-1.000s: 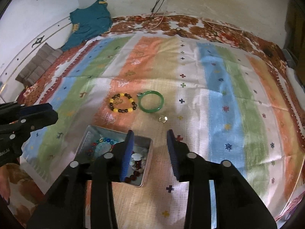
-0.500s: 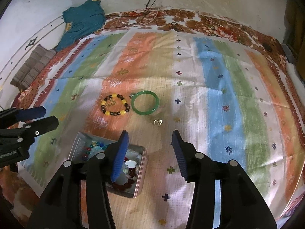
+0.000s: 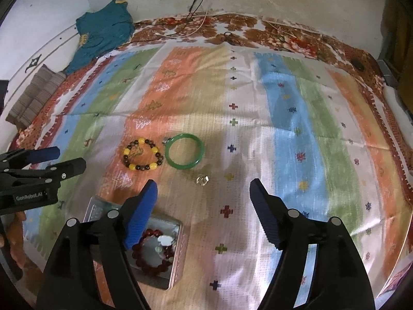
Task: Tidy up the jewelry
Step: 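Move left tool to yellow bead bracelet while right tool approaches green jade bangle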
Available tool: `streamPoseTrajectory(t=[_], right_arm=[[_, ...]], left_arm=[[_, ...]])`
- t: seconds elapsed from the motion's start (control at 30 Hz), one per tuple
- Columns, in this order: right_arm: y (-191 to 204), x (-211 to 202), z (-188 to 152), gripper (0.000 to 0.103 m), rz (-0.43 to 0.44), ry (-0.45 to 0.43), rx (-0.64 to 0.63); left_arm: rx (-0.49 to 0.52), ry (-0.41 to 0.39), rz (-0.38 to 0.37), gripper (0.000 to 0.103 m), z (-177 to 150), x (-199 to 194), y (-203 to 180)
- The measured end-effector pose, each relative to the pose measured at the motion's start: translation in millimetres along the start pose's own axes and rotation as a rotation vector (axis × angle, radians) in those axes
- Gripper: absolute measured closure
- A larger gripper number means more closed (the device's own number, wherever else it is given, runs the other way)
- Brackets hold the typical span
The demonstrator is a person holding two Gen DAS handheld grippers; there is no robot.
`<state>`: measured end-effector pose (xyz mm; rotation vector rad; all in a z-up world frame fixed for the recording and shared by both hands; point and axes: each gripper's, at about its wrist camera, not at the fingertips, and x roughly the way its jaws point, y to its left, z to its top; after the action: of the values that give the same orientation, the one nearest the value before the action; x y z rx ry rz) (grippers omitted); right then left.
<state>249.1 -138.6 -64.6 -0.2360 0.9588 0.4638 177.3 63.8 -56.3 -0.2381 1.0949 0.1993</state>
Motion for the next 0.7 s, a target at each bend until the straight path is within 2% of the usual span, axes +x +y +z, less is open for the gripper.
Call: streamPoseTrajectory(t=[0.3,0.43,0.7], right_arm=[[0.8,15.2,10.7,0.028,-0.002,0.005,0.005],[-0.8,24.4,15.1,0.028,0.005,0.016,0.01],[-6.6,41.8,21.1,0.028,0.004,0.038,0.022]], left_arm=[[0.01,0.002,0.025,0.017,11.2,11.2,3.2],[0.002,0.03,0.004,0.017,15.9,23.0,5.3],[0.005,0.062,0.028,0.017,22.4,43.4,10.3]])
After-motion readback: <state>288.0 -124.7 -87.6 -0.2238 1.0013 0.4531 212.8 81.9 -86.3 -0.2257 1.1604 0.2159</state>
